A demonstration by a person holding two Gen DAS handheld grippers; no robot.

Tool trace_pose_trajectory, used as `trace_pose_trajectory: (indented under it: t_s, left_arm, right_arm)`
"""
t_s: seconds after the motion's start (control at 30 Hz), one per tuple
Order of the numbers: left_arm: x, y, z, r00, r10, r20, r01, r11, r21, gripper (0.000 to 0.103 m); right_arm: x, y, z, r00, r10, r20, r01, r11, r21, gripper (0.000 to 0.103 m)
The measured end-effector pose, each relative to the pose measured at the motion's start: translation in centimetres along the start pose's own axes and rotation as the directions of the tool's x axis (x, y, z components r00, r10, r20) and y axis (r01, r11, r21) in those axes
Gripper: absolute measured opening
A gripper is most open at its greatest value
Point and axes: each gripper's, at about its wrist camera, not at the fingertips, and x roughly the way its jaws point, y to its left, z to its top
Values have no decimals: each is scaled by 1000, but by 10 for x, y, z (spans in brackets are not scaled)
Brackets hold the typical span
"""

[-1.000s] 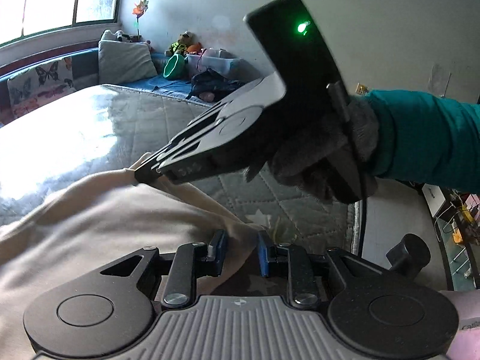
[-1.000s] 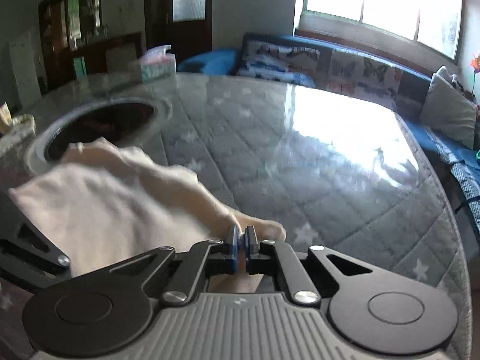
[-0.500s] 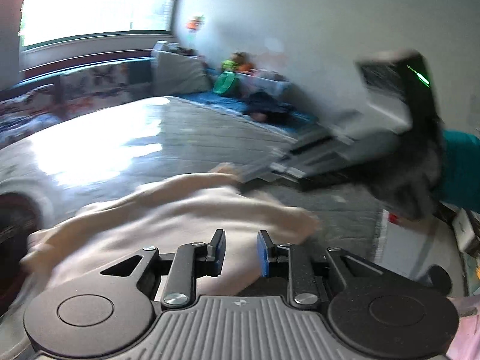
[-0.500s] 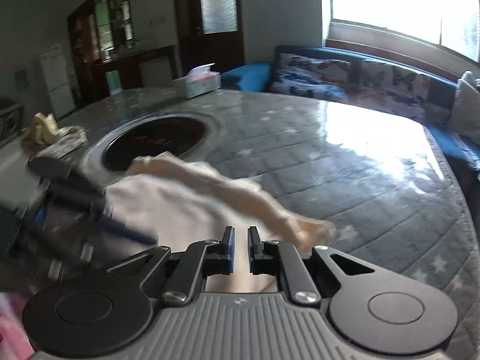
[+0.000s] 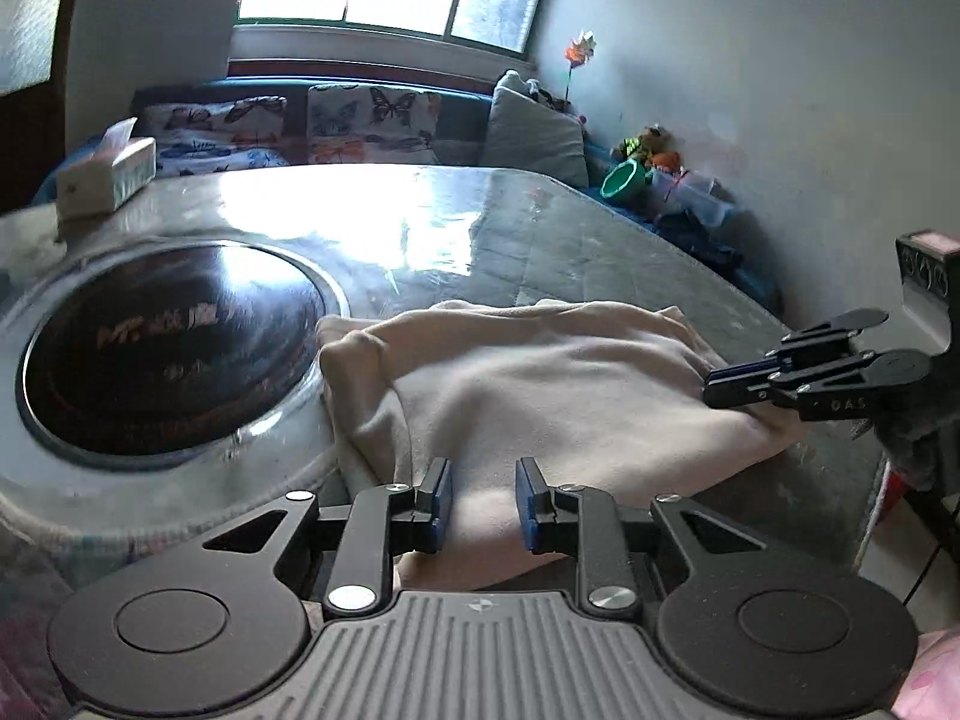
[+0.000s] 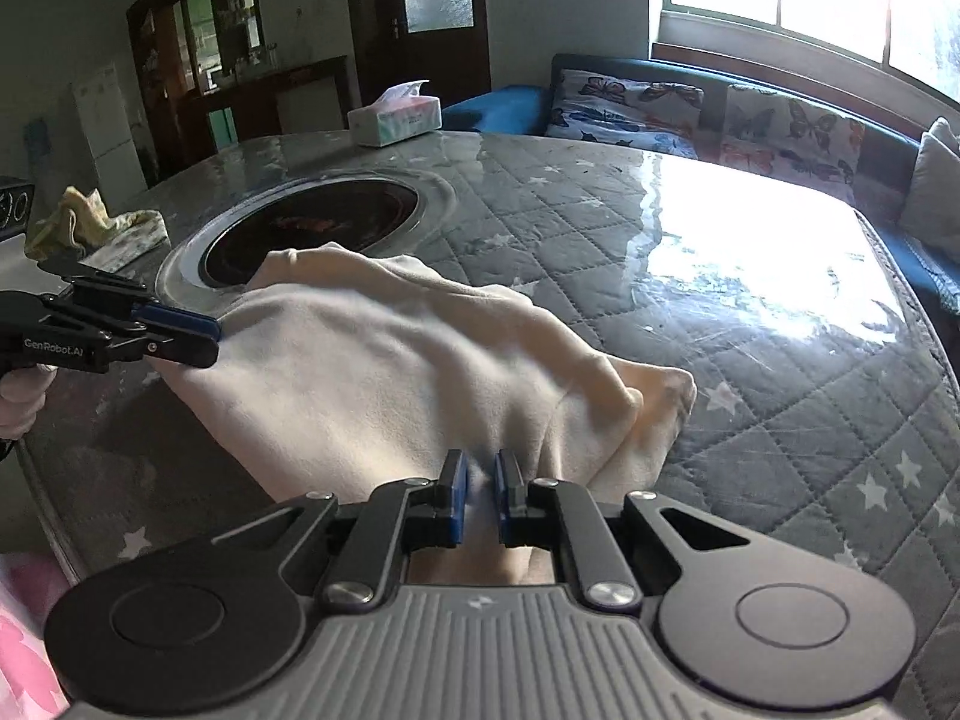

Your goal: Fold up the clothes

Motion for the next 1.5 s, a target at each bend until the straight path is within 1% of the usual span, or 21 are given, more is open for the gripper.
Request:
trace_pose_trajectory:
  t_s: [0.1, 0.2, 0.27, 0.37, 0.47, 0.57, 0.63, 0.7, 0.8, 0.93, 1.0, 1.07, 1.13, 1.17, 1.27, 1.4, 1.5]
  left_arm:
    - [-9, -1, 0, 1000, -3, 12, 3, 1000, -9, 26]
    - [-14, -1, 1, 1000, -2, 30, 2, 1000, -11, 26]
    - [-12, -2, 1, 1000, 1, 23, -1, 1000, -10, 26]
    - [-6, 0, -3, 1000, 8, 3, -8, 1000, -12, 27]
    - [-5, 1, -1, 1000, 5, -4, -5, 1000, -16, 27]
    - [-8, 1, 5, 1000, 12, -2, -12, 1000, -20, 27]
    - [-9, 2, 10, 1000, 28, 8, -27, 999, -23, 29]
    - [-8, 5, 14, 999, 47, 16, -46, 998, -34, 31]
    - [-1, 9, 17, 998, 69, 3, -69, 996, -59, 32]
    - [8, 14, 14, 995, 91, -28, -93, 993, -71, 32]
    - [6, 15, 14, 995, 94, -23, -96, 992, -79, 32]
    - [3, 16, 15, 995, 99, -17, -100, 991, -86, 32]
    - [1, 17, 15, 994, 109, -15, -110, 990, -90, 32]
    - [0, 18, 15, 993, 113, -17, -114, 989, -96, 32]
    - [-5, 24, 14, 992, 125, -16, -126, 984, -123, 32]
    - [-14, 30, 14, 990, 144, -14, -144, 977, -155, 32]
    - [-20, 36, 15, 988, 152, -10, -151, 970, -188, 33]
  right_arm:
    - [-1, 2, 2, 1000, -7, -5, 7, 1000, -14, 8]
    - [-6, 6, 5, 1000, 1, 12, -1, 1000, -19, 8]
    - [-9, 9, 8, 1000, 15, 24, -14, 1000, -25, 8]
    - [-6, 14, 8, 999, 38, 13, -37, 999, -40, 8]
    - [3, 14, 4, 999, 39, -16, -40, 998, -42, 9]
    - [1, 14, 8, 999, 41, -11, -41, 998, -45, 9]
    - [-2, 16, 12, 999, 39, 1, -39, 998, -57, 13]
    - [-2, 18, 15, 999, 40, 10, -40, 997, -69, 15]
    - [5, 19, 15, 999, 46, 0, -46, 996, -71, 15]
    - [14, 20, 12, 998, 47, -30, -50, 996, -74, 18]
    - [10, 23, 16, 999, 43, -24, -45, 995, -87, 21]
    - [5, 30, 21, 999, 44, -13, -45, 991, -125, 23]
    - [1, 38, 25, 998, 60, -10, -61, 985, -164, 28]
    - [1, 44, 28, 998, 69, -10, -70, 979, -190, 29]
    - [2, 60, 34, 995, 98, -24, -101, 963, -252, 30]
    - [7, 87, 40, 990, 134, -49, -142, 931, -337, 32]
    - [11, 111, 44, 984, 165, -61, -175, 897, -405, 33]
